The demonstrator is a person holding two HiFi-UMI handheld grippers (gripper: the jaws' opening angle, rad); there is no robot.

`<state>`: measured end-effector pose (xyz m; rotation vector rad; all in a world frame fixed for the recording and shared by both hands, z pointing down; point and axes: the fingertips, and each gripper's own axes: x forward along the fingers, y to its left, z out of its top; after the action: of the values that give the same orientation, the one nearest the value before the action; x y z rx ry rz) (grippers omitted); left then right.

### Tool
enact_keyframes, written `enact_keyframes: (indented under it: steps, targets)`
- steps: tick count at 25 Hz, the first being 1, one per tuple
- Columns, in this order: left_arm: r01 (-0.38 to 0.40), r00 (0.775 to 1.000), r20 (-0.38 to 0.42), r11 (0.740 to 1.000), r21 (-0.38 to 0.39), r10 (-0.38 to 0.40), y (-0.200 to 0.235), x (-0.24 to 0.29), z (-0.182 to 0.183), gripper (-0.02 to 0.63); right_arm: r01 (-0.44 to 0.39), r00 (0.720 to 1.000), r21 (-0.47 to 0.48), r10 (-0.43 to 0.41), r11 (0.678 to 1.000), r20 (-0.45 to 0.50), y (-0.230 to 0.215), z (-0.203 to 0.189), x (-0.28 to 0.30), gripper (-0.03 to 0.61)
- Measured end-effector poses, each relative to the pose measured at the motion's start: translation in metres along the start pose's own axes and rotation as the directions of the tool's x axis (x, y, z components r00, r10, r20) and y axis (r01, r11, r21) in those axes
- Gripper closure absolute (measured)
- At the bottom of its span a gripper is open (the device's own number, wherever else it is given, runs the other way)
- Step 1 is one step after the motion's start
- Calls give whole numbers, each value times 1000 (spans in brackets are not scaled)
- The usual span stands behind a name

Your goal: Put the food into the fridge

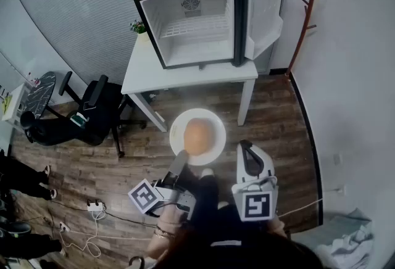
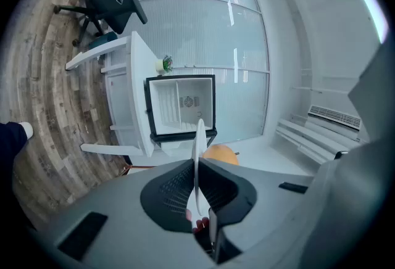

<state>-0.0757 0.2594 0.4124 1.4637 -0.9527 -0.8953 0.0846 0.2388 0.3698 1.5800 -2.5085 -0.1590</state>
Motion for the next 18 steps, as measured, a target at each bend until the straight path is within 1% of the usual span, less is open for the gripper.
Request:
enact_keyframes:
  steps: [3,7,10,15,18]
  targets:
    - [-1,1000,3,1000,-1,1,2,10,11,595,2,1000,2,-2,1000,4,-1,1,15,583]
    - [-7,1000,1,1000,-9,7,7,23,27,595,-16,1000,22,16,1000,1,1,1,34,584]
    - [-18,1000,-1,1000,-17,18,11,32,35,594,-4,1000,39,4,999,0,-1,1,45,584]
    - [-30,1000,-4,999,-33,30,20,48,51,594,4,1000,101,-5,995,8,-6,0,63,583]
    - [-42,999,-3,999,-31,42,25,62,67,594,11,1000,91,-11,996,1,-7,-1,77,583]
